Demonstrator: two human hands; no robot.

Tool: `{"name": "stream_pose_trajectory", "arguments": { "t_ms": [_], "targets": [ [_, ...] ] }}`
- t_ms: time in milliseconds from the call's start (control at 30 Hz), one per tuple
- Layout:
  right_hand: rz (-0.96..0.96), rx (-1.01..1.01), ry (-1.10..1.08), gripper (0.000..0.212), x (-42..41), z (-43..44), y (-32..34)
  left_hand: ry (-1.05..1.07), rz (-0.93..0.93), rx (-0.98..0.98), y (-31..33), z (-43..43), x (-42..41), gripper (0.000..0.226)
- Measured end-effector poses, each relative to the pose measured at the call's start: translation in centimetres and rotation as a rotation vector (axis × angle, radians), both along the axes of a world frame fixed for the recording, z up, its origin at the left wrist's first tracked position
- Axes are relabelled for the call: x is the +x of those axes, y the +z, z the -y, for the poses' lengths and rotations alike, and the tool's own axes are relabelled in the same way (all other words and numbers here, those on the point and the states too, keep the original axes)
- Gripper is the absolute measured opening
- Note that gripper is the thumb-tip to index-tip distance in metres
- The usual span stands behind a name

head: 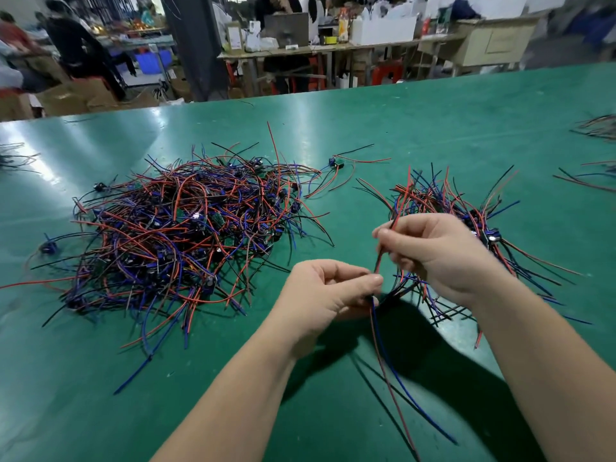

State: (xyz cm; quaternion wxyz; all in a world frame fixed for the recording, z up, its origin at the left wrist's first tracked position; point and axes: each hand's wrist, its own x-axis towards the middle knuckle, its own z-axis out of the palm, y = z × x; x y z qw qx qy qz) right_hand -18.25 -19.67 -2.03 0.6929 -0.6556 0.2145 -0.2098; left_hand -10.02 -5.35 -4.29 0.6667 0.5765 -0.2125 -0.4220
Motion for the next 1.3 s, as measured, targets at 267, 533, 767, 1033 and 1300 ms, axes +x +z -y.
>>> {"name": "stream_pose_trajectory", "arguments": {
  "t_ms": [267, 533, 767, 1033, 1300],
  "targets": [
    [0.245, 0.250, -0.323, 0.016, -0.6, 2.4, 0.7, -0.247, 0.074, 0.096, -0.1, -0.9, 0.4, 0.010],
    [0.131, -0.219, -0.168, 0.012, -0.4, 1.0, 0.4, 0.195, -0.053, -0.036, 0.2, -0.3, 1.2, 0.033],
    [-0.062, -0.737, 0.022, 0.012, 0.5, -2.2, -1.2, 0.176, -0.047, -0.049, 0.3, -0.2, 1.3, 0.023],
    [0.323, 0.103, -0.196, 0.023, -0.4, 0.4, 1.2, 0.135, -0.021, -0.074, 0.8, -0.3, 1.3, 0.026],
    [-0.344, -0.837, -0.449, 0.010, -0.6, 3.8, -1.7, 0.504, 0.623, 0.214, -0.5, -1.0, 3.5, 0.014]
  ]
}}
